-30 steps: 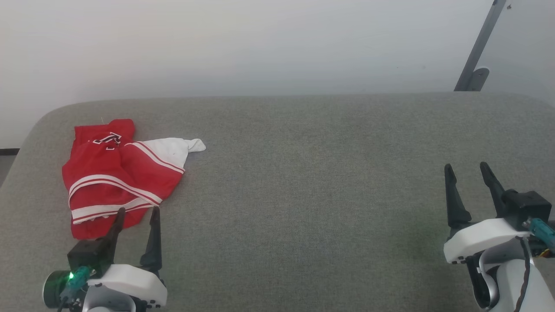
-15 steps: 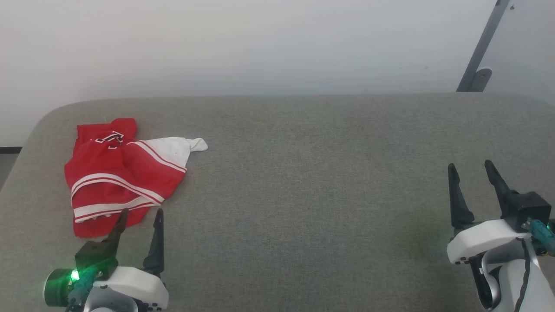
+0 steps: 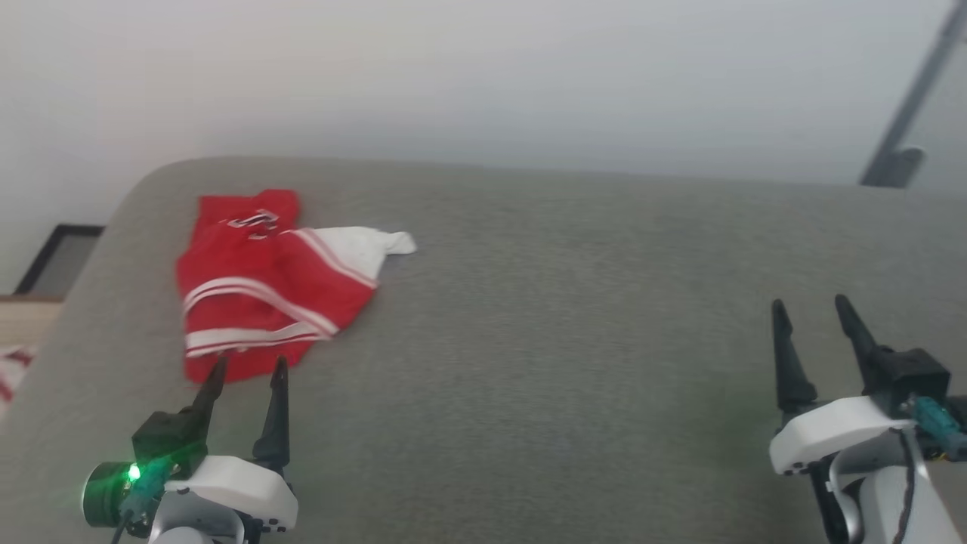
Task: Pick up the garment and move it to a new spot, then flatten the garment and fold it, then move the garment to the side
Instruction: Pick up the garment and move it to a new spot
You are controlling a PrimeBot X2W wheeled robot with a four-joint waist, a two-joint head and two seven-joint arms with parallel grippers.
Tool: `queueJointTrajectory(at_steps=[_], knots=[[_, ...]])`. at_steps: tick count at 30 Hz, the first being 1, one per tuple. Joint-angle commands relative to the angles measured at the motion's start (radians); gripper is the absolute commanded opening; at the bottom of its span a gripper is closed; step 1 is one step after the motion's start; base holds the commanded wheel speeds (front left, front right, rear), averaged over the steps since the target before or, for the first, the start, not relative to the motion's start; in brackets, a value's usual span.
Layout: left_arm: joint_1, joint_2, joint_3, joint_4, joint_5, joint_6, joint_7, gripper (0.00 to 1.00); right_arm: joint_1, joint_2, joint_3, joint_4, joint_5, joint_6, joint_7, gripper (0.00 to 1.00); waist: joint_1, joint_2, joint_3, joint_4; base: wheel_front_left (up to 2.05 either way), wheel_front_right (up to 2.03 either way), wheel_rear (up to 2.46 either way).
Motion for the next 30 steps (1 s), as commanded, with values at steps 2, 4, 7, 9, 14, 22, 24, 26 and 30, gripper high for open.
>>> queueJointTrajectory(at_steps=[2,4,7,9,14,22,24,26,30], knots=[[-0.01,-0.004,0.01,0.006,0.008,-0.001,-0.003,1.0,0.009,0.006,0.019,0.002,0.007,0.0,-0.005,1.0,0.0,0.0,-0.001,0.077,0.0,0.0,0.0],[-0.007,-0.006,0.017,0.012,0.014,0.001,-0.003,1.0,0.007,0.008,0.037,0.007,0.013,0.0,-0.005,1.0,0.0,0.0,-0.001,0.124,0.0,0.0,0.0],[0.003,-0.012,0.032,0.011,0.018,0.005,-0.003,1.0,-0.008,0.014,0.072,0.014,0.014,0.0,-0.005,1.0,0.0,0.0,0.004,0.192,0.0,0.0,0.0],[0.014,-0.019,0.037,0.008,0.02,0.007,-0.003,1.0,-0.015,0.017,0.09,0.019,0.02,0.0,-0.005,1.0,0.0,0.0,0.006,0.238,0.0,0.0,0.0],[0.039,-0.037,0.051,-0.01,0.022,0.025,-0.003,1.0,-0.02,0.025,0.136,0.033,0.028,0.0,-0.005,1.0,0.0,0.0,0.001,0.342,0.0,0.0,0.0],[0.083,-0.054,0.096,-0.055,-0.037,0.048,-0.003,1.0,-0.061,0.033,0.268,0.074,0.048,0.0,-0.005,1.0,0.0,0.0,0.027,0.413,0.0,0.0,0.0],[0.093,-0.055,0.097,-0.068,-0.044,0.051,-0.003,1.0,-0.076,0.035,0.293,0.085,0.053,0.0,-0.005,1.0,0.0,0.0,0.033,0.415,0.0,0.0,0.0],[0.097,-0.053,0.099,-0.072,-0.045,0.051,-0.003,1.0,-0.084,0.036,0.301,0.088,0.055,0.0,-0.005,1.0,0.0,0.0,0.036,0.415,0.0,0.0,0.0],[0.085,-0.055,0.069,-0.068,-0.053,0.049,-0.003,1.0,-0.09,0.037,0.305,0.089,0.063,0.0,-0.005,1.0,0.0,0.0,0.044,0.409,0.0,0.0,0.0]])
